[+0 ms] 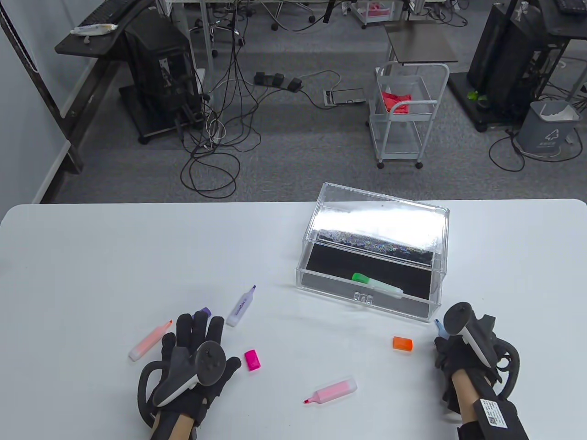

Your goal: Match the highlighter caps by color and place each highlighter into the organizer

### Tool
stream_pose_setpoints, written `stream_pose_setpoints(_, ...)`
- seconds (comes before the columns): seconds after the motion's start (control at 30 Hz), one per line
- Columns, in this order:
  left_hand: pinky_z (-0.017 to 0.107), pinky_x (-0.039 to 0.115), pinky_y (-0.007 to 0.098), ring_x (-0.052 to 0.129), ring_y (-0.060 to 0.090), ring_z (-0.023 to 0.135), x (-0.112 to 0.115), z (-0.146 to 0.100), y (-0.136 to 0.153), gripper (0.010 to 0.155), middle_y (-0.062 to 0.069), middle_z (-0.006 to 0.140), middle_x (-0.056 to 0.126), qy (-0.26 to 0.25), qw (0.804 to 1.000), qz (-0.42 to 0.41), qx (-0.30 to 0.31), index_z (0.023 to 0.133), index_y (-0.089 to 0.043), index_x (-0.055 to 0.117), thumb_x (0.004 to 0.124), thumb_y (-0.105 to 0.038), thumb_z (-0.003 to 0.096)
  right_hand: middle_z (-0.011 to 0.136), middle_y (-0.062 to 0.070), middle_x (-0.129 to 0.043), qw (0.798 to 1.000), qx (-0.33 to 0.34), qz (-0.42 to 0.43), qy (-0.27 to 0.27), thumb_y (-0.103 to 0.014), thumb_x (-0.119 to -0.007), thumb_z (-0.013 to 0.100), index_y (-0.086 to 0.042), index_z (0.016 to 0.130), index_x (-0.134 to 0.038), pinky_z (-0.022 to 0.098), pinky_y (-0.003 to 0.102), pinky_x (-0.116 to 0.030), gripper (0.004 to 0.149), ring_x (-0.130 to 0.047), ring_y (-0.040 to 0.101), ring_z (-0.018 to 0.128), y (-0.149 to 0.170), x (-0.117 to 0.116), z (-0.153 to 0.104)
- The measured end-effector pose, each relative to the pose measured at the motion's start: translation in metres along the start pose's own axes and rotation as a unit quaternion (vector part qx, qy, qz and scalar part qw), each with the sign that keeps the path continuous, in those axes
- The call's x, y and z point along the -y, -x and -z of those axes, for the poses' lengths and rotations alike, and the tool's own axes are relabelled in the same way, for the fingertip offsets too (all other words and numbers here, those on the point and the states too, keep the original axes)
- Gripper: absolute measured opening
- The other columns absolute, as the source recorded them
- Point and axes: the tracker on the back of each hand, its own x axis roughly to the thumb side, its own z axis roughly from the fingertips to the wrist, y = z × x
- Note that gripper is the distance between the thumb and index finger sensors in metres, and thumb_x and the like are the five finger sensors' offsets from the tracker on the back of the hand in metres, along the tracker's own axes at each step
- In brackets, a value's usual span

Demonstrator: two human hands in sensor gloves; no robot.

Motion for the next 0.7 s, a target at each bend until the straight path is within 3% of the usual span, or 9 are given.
stream_pose_setpoints(0.4, 0.082, 0.021, 0.068, 0.002, 0.044, 0.119, 0.001, 0.000, 0.001, 0.089, 0.008, 0.124, -0.004, 0.007, 1.000, 0.002, -0.004, 0.121, -0.028, 0.004, 0.050, -0.073, 0.0591, 0.101, 0.017, -0.058, 1.000, -0.017, -0.007, 0.008, -0.043, -0.078, 0.043, -0.015, 0.096, -0.061, 0.068, 0.066, -0.051, 0.062, -0.064, 0.039, 0.090, -0.002, -0.004, 0.001)
stream_pose_setpoints(0.7, 0.082, 0.021, 0.068, 0.003, 0.044, 0.119, -0.001, -0.002, -0.001, 0.089, 0.008, 0.125, -0.002, 0.000, 1.000, -0.001, 0.000, 0.121, -0.027, 0.007, 0.050, -0.073, 0.0592, 0.096, 0.016, -0.064, 0.994, 0.018, -0.095, 0.051, -0.039, -0.071, 0.043, -0.013, 0.093, -0.060, 0.065, 0.065, -0.058, 0.057, -0.073, 0.037, 0.083, -0.011, -0.012, -0.003)
